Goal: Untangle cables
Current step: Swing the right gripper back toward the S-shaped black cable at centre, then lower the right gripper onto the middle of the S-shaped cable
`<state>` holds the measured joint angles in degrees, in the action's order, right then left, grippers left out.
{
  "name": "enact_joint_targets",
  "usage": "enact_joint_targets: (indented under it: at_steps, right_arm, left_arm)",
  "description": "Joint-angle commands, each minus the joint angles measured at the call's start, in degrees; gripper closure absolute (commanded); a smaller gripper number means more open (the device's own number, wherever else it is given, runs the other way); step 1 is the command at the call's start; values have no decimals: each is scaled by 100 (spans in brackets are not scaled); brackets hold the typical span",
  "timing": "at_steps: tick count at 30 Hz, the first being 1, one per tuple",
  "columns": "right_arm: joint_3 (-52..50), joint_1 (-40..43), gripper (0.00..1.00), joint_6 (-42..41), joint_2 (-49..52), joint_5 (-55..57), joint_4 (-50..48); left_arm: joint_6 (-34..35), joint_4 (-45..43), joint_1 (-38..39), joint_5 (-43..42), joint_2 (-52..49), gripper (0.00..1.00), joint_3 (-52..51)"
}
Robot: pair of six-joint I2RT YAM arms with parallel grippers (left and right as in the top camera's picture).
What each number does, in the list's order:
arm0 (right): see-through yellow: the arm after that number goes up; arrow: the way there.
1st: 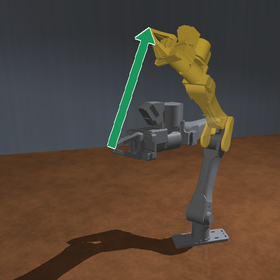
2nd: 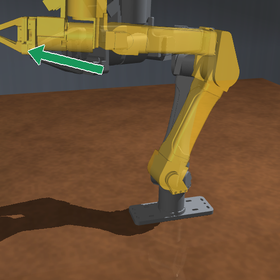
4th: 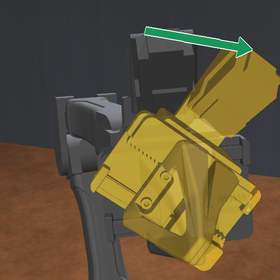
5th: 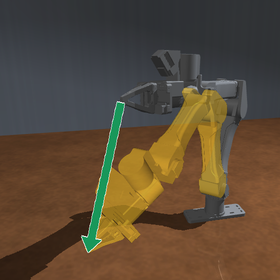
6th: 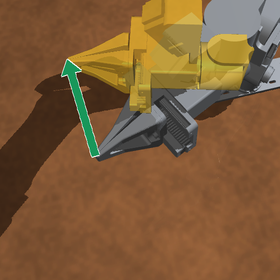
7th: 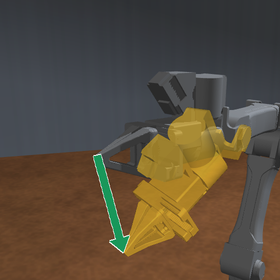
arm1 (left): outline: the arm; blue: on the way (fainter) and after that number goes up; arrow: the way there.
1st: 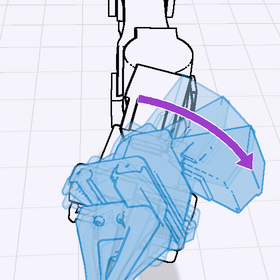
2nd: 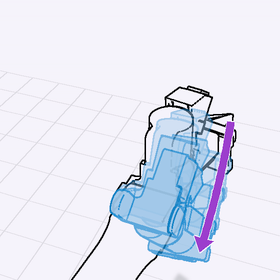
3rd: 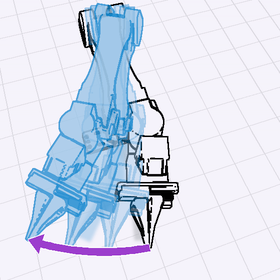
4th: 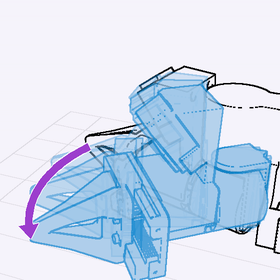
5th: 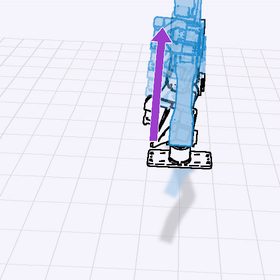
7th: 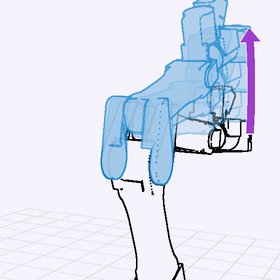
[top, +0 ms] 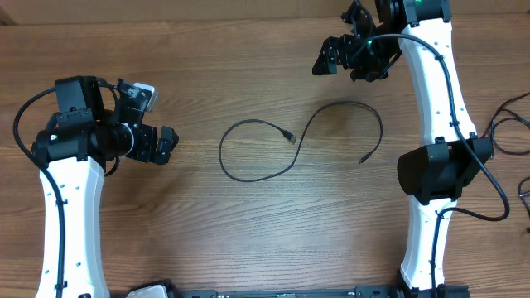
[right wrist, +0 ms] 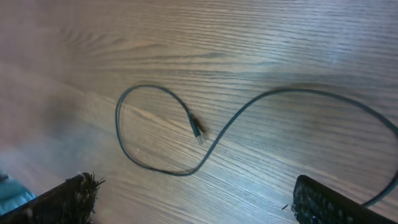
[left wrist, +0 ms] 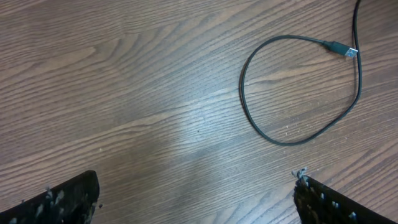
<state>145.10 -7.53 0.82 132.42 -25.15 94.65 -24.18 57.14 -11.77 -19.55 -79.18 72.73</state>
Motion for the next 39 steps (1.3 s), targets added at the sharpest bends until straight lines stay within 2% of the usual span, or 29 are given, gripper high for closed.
enact_joint_targets:
  at_steps: [1, 3, 12, 18, 23, 30, 39]
  right_arm:
    - [35, 7, 0, -1056, 26, 651, -2]
    - [35, 7, 0, -1445, 26, 920, 70]
    - [-13, -461, 0, -1519, 26, 988, 240]
    - [-455, -1056, 0, -2684, 26, 2164, 164]
    - [-1132, -1375, 0, -3226, 26, 2253, -205]
    - [-1884, -1655, 5, -3386, 26, 2275, -575]
    - [-2330, -1729, 8, -3556, 26, 2275, -841]
  left_arm:
    - [-68, -22, -20, -101, -26, 0, 15]
    - [-68, -20, -20, -101, -26, 0, 15]
    - [-68, -20, -22, -85, -26, 0, 15]
    - [-68, -20, -20, -85, -26, 0, 15]
    - [-68, -20, -20, -85, -26, 0, 15]
    - [-68, -20, -22, -87, -26, 0, 15]
    - [-68, -20, -22, -85, -26, 0, 15]
